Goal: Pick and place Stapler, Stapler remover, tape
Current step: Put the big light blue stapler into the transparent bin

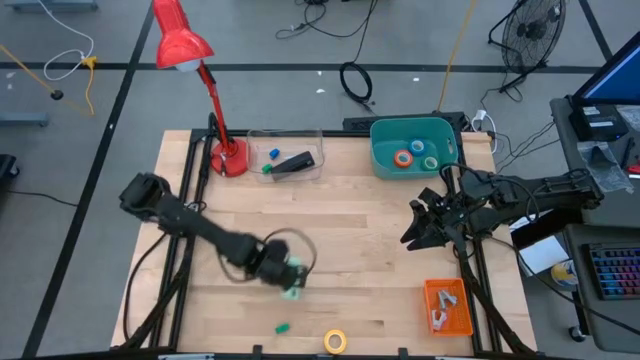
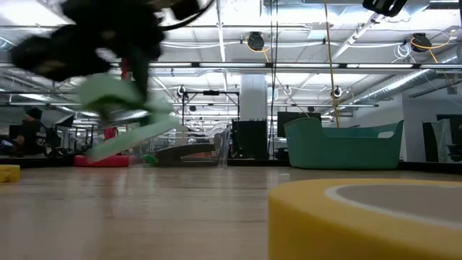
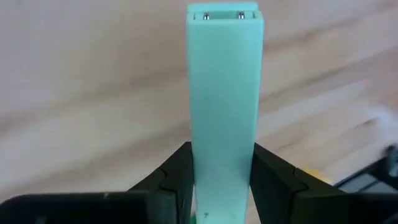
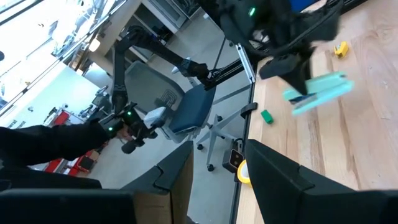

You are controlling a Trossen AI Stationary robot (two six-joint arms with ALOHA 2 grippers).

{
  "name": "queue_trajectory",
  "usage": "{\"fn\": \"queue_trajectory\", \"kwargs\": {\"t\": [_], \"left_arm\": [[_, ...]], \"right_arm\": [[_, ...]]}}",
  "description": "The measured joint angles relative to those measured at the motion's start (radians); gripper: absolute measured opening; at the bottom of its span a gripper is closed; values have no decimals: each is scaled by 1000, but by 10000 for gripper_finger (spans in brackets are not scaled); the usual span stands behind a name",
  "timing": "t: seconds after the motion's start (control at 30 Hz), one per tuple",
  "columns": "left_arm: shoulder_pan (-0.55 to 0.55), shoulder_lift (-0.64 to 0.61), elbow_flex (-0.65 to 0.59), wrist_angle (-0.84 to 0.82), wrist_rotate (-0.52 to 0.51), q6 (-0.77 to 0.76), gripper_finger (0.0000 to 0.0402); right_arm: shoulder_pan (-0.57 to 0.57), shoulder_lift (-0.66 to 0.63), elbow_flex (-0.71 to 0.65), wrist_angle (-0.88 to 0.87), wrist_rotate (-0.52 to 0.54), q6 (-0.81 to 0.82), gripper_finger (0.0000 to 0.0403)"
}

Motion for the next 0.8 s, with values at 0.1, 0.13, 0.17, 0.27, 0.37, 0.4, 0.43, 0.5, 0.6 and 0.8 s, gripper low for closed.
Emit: {"fn": "queue_trajectory", "kwargs": {"t": [0.1,0.13,0.17,0.27,0.37,0.4,0.43,0.5,0.6,0.8], "left_arm": [[102,0,79,-60,-21,163,125],[136,0,112,-99,-24,219,125],[169,0,146,-150,-33,277,125],[272,0,258,-310,-83,443,125],[391,0,359,-412,-97,603,125],[430,0,387,-439,-103,658,125],[470,0,411,-465,-108,712,125],[550,0,453,-514,-111,819,125],[674,0,484,-580,-107,968,125],[900,0,494,-622,-55,1233,125]], "right_arm": [[0,0,0,0,6,0,139],[0,0,0,0,15,1,139],[0,0,0,0,22,2,139],[0,0,0,0,26,3,139],[0,0,0,0,47,3,139],[0,0,0,0,56,2,139],[0,0,0,0,70,0,139],[0,0,0,0,97,0,139],[0,0,0,0,134,5,139],[0,0,0,0,235,25,139]]}}
